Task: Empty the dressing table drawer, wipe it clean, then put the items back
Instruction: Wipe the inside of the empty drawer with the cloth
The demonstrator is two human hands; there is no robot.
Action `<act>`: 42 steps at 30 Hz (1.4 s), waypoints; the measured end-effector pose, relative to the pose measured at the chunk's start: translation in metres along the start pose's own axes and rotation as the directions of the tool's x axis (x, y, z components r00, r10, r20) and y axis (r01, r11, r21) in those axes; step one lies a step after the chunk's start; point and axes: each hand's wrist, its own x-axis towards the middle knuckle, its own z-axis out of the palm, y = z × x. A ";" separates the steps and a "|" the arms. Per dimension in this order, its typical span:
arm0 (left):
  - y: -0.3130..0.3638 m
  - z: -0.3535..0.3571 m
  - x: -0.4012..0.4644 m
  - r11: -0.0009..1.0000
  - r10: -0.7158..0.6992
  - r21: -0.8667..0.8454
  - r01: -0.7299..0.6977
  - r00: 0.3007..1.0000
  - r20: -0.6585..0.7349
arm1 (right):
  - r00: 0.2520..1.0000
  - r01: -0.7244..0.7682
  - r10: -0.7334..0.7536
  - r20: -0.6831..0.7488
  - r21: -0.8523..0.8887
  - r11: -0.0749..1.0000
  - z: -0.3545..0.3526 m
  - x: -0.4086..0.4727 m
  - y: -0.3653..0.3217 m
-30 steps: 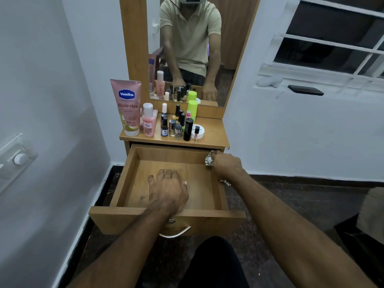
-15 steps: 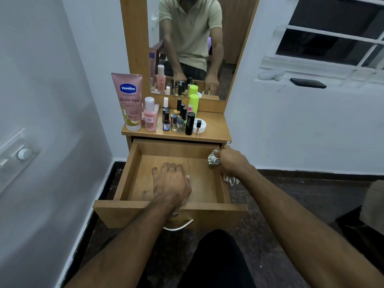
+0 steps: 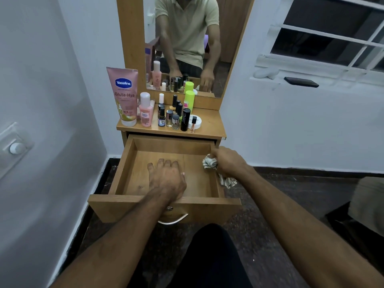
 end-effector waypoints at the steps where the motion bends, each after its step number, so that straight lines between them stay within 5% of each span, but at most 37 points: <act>1: 0.000 0.000 0.000 1.000 0.004 0.008 -0.004 1.000 -0.001 | 0.999 0.016 -0.016 0.039 -0.003 1.000 0.000 -0.003 0.002; 5: 0.001 0.001 -0.002 1.000 -0.002 0.007 0.002 1.000 -0.005 | 0.984 0.057 -0.048 0.172 -0.046 0.997 -0.001 -0.013 0.009; 10: 0.002 -0.004 -0.005 1.000 0.004 -0.001 -0.004 1.000 -0.029 | 1.000 0.002 -0.001 -0.008 0.052 0.999 0.002 -0.017 0.006; 16: 0.002 -0.008 -0.011 0.999 0.018 0.033 -0.015 0.995 -0.099 | 0.956 0.097 -0.091 0.278 -0.007 0.995 -0.006 -0.033 0.009; 21: 0.002 -0.010 -0.014 1.000 0.006 0.025 -0.003 0.995 -0.103 | 0.994 0.049 -0.052 0.092 0.040 0.998 -0.004 -0.037 0.004; 27: 0.001 -0.010 -0.014 0.999 0.011 0.036 -0.007 0.990 -0.138 | 0.942 0.111 -0.108 0.318 0.009 0.994 -0.009 -0.043 0.008; 32: 0.001 -0.011 -0.016 1.000 -0.001 0.021 0.003 0.991 -0.132 | 0.977 0.098 -0.103 0.185 0.033 0.995 -0.007 -0.045 0.008; 37: 0.001 -0.012 -0.015 0.999 -0.006 0.035 0.010 0.990 -0.138 | 0.916 0.122 -0.124 0.382 0.032 0.992 -0.012 -0.045 0.008; 42: 0.003 -0.009 -0.013 0.999 -0.011 0.042 0.016 0.992 -0.127 | 0.966 0.108 -0.110 0.236 0.025 0.994 -0.011 -0.041 0.006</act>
